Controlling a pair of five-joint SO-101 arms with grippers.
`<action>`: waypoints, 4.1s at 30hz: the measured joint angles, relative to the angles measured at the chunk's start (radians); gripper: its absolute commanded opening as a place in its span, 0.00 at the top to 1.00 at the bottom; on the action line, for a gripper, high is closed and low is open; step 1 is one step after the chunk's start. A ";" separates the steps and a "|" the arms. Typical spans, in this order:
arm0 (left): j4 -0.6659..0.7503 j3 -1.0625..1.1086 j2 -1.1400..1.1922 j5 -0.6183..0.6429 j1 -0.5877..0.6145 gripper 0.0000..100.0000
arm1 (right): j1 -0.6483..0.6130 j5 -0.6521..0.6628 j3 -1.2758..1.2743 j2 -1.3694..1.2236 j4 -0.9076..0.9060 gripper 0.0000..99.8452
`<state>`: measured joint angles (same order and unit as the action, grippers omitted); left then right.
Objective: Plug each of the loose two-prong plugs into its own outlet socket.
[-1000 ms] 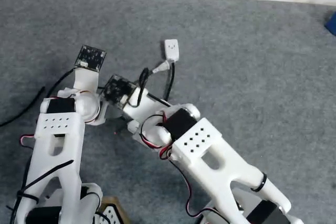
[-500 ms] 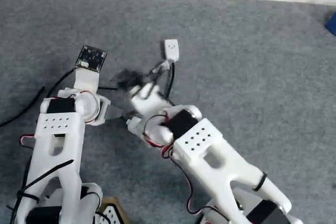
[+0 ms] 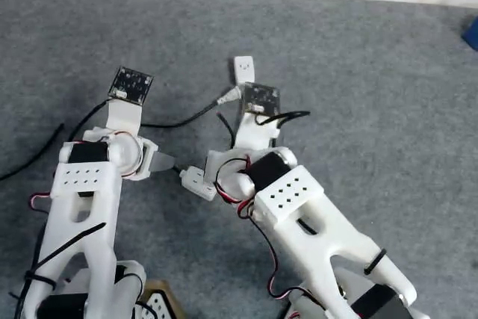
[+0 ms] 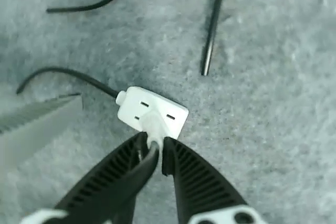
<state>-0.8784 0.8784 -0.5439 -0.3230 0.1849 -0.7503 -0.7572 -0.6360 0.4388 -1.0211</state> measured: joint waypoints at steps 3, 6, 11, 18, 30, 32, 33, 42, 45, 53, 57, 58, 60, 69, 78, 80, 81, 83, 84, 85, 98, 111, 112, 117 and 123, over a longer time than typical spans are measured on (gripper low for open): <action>0.006 0.000 0.000 0.009 0.000 0.63 | 0.018 -0.041 0.000 0.000 0.000 0.99; 0.006 0.000 0.000 0.014 0.000 0.63 | 0.031 -0.068 0.000 0.000 -0.003 0.99; 0.006 0.000 0.000 0.014 0.000 0.63 | 0.034 -0.112 0.000 0.000 -0.051 0.99; 0.006 0.000 0.000 0.014 0.000 0.63 | 0.008 -0.120 0.000 -0.020 -0.054 0.99; 0.006 0.000 0.000 0.014 0.000 0.63 | -0.040 -0.166 0.089 -0.241 -0.061 0.99; 0.006 0.000 0.000 0.014 0.000 0.63 | -0.017 -0.166 0.091 -0.241 -0.066 0.99; 0.006 0.000 0.000 0.014 0.000 0.63 | 0.002 -0.169 0.091 -0.241 -0.077 0.99; 0.006 0.000 0.000 0.014 0.000 0.63 | 0.120 -0.170 0.109 -0.143 -0.106 0.99; 0.006 0.000 0.000 0.014 0.000 0.63 | 0.124 -0.170 0.109 -0.101 -0.106 0.99; 0.006 0.000 0.000 0.014 0.000 0.63 | 0.164 -0.172 0.109 -0.095 -0.049 0.99; 0.006 0.000 0.000 0.014 0.000 0.63 | 0.204 -0.117 0.109 -0.095 0.002 0.99; 0.006 0.000 0.000 0.014 0.000 0.63 | 0.206 -0.087 0.109 -0.095 0.011 0.99; 0.006 0.000 0.000 0.014 -0.003 0.63 | 0.207 -0.026 0.109 -0.095 0.018 0.99; -0.025 -0.005 0.000 0.014 -0.133 0.63 | 0.218 0.542 0.109 -0.061 -0.092 0.99; -0.408 -0.301 0.000 0.014 -0.272 0.62 | 0.222 0.974 0.103 0.322 -0.034 0.99; -0.483 -0.325 -0.012 0.014 -0.307 0.62 | 0.222 0.945 0.031 0.450 0.063 0.99; -0.511 -0.325 -0.031 0.017 -0.324 0.62 | 0.222 0.924 -0.021 0.499 0.115 0.99; -0.542 -0.327 -0.089 0.051 -0.353 0.60 | 0.222 0.893 -0.144 0.560 0.215 0.99; -0.542 -0.322 -0.127 0.068 -0.362 0.59 | 0.222 0.879 -0.204 0.572 0.256 0.99; -0.542 -0.311 -0.170 0.084 -0.367 0.58 | 0.215 0.864 -0.259 0.577 0.285 0.99; -0.196 0.015 -0.354 0.129 -0.450 0.58 | -0.006 0.750 -0.279 0.588 0.199 0.99; -0.106 0.057 -0.358 0.110 -0.430 0.58 | -0.020 0.773 -0.176 0.588 -0.002 0.99; -0.106 0.058 -0.358 0.110 -0.430 0.58 | -0.020 0.787 -0.173 0.589 -0.014 0.99; -0.106 0.058 -0.358 0.107 -0.419 0.58 | -0.021 0.833 -0.169 0.592 -0.068 0.99; -0.098 0.058 -0.358 0.107 -0.400 0.58 | -0.026 0.838 -0.169 0.592 -0.109 0.99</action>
<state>-0.9766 0.9367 -0.9014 -0.2156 -0.2156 -0.7764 0.0806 -0.8048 1.0311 -1.1301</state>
